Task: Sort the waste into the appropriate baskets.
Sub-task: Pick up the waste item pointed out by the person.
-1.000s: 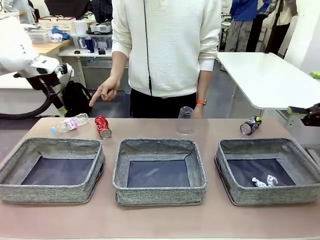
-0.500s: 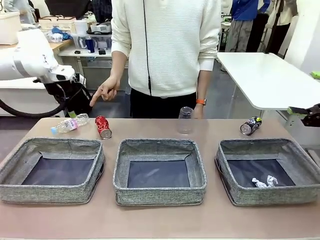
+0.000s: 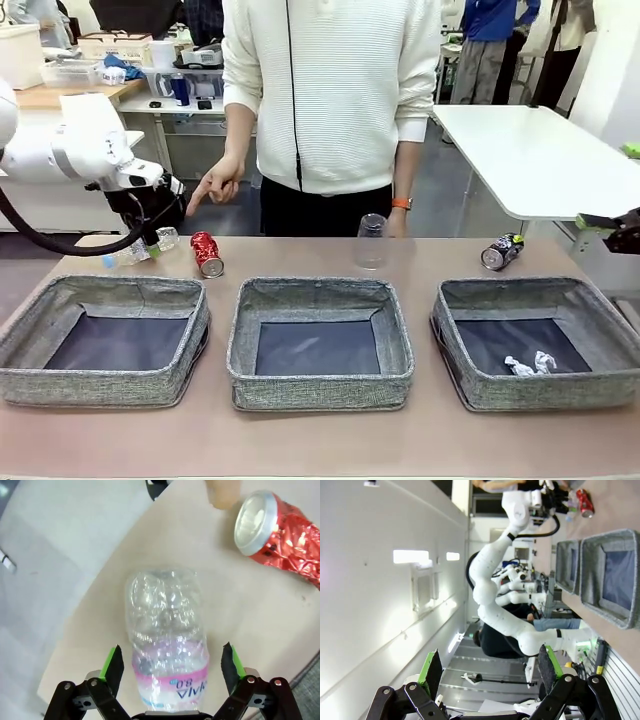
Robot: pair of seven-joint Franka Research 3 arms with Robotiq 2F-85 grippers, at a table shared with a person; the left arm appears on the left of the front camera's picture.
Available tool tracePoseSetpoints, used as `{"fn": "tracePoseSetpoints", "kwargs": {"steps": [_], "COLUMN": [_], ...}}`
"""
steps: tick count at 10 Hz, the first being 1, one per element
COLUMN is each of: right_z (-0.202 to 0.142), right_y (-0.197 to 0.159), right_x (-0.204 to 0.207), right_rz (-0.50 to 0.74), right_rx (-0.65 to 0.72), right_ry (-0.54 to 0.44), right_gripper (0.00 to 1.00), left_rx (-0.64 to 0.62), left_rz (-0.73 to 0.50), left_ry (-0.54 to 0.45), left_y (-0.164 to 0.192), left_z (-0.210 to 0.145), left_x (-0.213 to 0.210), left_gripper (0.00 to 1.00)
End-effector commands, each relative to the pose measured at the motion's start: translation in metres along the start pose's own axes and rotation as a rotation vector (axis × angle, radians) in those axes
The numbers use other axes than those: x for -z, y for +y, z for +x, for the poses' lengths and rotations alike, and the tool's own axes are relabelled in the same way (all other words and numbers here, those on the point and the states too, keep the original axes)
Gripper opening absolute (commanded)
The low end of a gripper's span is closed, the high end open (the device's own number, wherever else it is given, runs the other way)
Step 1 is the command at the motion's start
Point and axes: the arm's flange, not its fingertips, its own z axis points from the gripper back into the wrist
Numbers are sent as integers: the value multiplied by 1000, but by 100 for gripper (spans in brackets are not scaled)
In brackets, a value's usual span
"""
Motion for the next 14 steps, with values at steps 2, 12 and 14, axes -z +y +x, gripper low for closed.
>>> {"fn": "tracePoseSetpoints", "kwargs": {"steps": [2, 12, 14], "right_z": [0, 0, 0], "right_y": [7, 7, 7], "right_x": [0, 0, 0], "right_rz": [17, 17, 17], "right_rx": [14, 14, 14], "right_ry": [-1, -1, -1], "right_gripper": [100, 100, 100], "left_rx": [12, 33, 36], "left_rz": [-18, 34, 32], "left_ry": [13, 52, 55], "left_y": [6, 3, 3], "left_z": [7, 5, 4], "left_x": [0, -2, -2], "left_gripper": [100, 0, 0]}}
